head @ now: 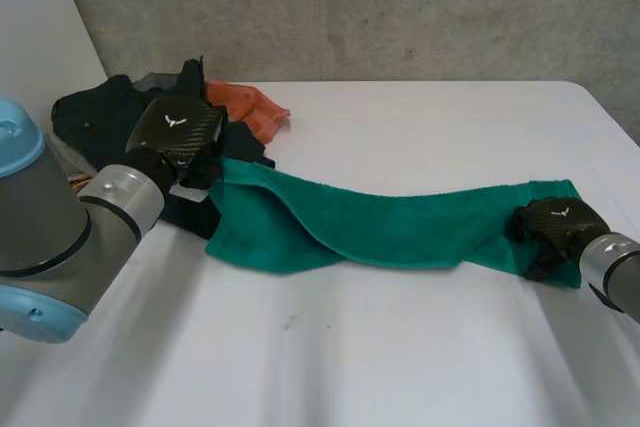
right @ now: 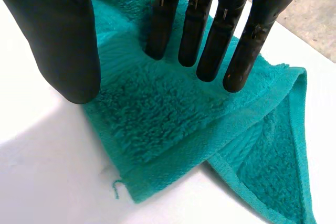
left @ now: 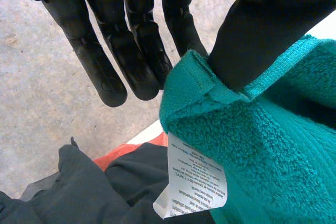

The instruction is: Fold the laundry.

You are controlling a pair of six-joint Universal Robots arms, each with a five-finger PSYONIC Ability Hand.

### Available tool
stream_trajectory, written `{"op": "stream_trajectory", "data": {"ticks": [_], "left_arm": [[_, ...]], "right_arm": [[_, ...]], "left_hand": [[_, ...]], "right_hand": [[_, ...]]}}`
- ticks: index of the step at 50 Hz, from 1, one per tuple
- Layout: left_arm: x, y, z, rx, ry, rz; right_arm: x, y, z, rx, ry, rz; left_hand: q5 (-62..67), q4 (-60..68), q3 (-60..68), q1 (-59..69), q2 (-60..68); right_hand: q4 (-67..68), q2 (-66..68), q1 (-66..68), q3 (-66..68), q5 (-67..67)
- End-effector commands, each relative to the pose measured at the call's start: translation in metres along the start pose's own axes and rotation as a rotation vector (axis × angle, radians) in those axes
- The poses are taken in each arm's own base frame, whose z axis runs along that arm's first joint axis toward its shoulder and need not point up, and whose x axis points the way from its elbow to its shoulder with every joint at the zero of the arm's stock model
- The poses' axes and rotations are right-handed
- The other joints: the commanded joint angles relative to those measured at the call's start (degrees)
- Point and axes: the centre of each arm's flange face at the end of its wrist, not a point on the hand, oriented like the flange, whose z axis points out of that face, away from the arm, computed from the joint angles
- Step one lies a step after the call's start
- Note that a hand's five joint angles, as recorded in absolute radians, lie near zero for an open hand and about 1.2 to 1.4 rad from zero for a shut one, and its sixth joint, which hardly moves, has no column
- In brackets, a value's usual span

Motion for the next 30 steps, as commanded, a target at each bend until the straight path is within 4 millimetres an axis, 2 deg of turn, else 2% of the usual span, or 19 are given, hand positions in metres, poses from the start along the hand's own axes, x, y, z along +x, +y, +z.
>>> {"op": "stream_trajectory", "data": {"ticks": [1,4,7,12,20,28,30], "left_arm": [[0.001,0.002,-0.001,-0.005,0.003,-0.001],[0.001,0.002,-0.001,-0.007,0.002,-0.001],[0.001,0.002,-0.002,-0.007,0.002,-0.001],[0.000,0.002,-0.002,-0.009,0.000,-0.001],[0.001,0.006,-0.003,-0.020,0.003,-0.002],[0.003,0.009,-0.001,-0.029,0.012,0.004],[0.004,0.018,0.005,-0.045,0.015,0.009]], "right_arm": [[0.003,0.000,0.006,0.020,0.016,-0.019],[0.004,0.000,0.009,0.023,0.021,-0.021],[0.004,0.002,0.012,0.017,0.019,-0.019],[0.012,-0.005,0.011,0.036,0.039,-0.023],[0.029,-0.034,-0.012,0.048,0.057,-0.041],[0.026,-0.037,-0.031,-0.146,-0.054,-0.102],[0.025,-0.038,-0.033,-0.189,-0.088,-0.157]], "left_hand": [[15.1,11.2,11.7,14.1,11.4],[15.1,11.2,11.7,14.1,11.4],[15.1,11.2,11.7,14.1,11.4],[15.1,11.2,11.7,14.1,11.4],[15.1,11.2,11.7,14.1,11.4],[15.1,11.2,11.7,14.1,11.4],[15.1,11.2,11.7,14.1,11.4]], "right_hand": [[19.6,19.6,25.4,19.5,21.4],[24.6,24.6,30.4,24.6,26.4],[37.3,37.3,43.2,37.3,39.1],[37.4,37.3,43.2,37.3,39.1],[37.4,37.3,43.2,37.3,39.1],[37.4,37.3,43.2,37.3,39.1],[37.4,37.3,43.2,37.3,39.1]]}}
